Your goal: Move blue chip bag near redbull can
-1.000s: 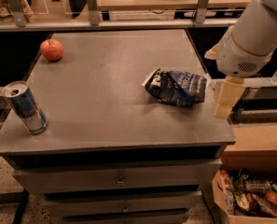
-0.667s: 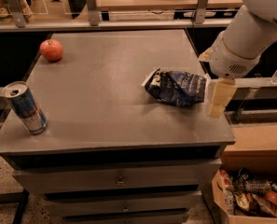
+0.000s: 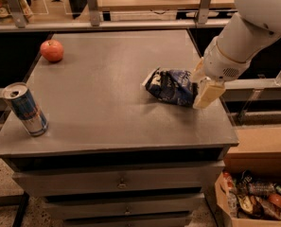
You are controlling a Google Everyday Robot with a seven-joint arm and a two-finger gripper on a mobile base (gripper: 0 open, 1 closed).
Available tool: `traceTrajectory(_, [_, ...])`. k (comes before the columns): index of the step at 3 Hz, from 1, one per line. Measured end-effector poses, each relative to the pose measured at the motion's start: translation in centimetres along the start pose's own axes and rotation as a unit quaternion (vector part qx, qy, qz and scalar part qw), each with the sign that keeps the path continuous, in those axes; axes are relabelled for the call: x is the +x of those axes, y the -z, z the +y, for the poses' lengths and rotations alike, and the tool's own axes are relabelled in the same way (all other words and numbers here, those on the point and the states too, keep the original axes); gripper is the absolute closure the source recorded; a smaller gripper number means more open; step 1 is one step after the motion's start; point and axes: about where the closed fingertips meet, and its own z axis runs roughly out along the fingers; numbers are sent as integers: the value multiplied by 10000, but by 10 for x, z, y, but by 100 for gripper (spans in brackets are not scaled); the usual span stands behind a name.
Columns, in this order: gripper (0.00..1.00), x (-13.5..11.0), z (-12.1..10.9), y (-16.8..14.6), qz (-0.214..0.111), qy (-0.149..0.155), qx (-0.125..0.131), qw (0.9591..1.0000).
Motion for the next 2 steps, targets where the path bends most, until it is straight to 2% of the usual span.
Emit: traceTrajectory(2, [87, -17, 3, -5, -406, 292, -193, 9986])
